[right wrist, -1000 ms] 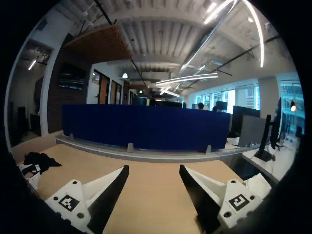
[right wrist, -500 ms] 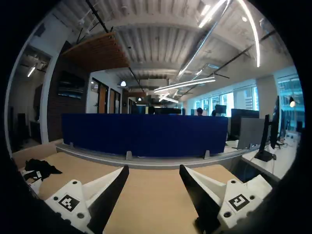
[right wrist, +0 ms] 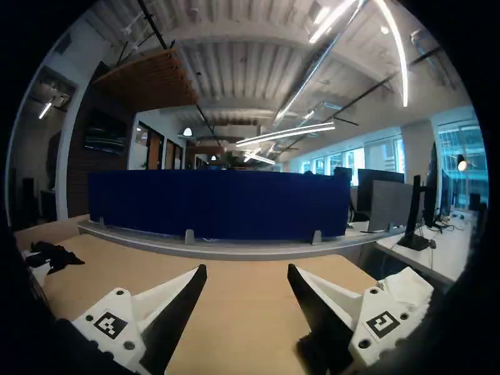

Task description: Fold towel

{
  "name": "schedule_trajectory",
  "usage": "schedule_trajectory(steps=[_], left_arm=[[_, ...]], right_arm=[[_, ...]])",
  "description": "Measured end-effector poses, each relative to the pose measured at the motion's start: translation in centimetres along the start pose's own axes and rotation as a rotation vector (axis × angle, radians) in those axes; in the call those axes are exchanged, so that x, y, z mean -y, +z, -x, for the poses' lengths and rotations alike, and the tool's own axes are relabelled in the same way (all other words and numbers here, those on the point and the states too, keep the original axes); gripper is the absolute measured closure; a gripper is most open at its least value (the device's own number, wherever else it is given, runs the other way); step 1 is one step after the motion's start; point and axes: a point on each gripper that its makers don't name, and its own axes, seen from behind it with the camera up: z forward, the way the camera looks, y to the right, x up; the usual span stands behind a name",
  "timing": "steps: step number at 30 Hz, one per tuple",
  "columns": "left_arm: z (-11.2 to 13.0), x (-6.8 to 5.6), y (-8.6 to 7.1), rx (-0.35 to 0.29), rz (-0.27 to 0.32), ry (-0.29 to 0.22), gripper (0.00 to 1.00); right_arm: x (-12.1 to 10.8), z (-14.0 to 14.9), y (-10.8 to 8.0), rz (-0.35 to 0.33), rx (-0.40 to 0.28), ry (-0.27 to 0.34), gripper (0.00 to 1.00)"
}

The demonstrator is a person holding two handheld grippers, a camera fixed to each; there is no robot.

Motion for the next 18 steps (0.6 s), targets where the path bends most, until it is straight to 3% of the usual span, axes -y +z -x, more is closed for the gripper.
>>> schedule_trajectory(steps=[5,18], left_arm=[[0.0,0.0,0.0,0.000,0.000,0.000,0.06],[0.0,0.0,0.0,0.000,0.000,0.000,0.06]], right_arm=[[-0.9,3.3,-0.1,0.006,-0.003,0.002,0.00],[-2.2,10.0,0.0,0.015,0.013,0.090,0.00]])
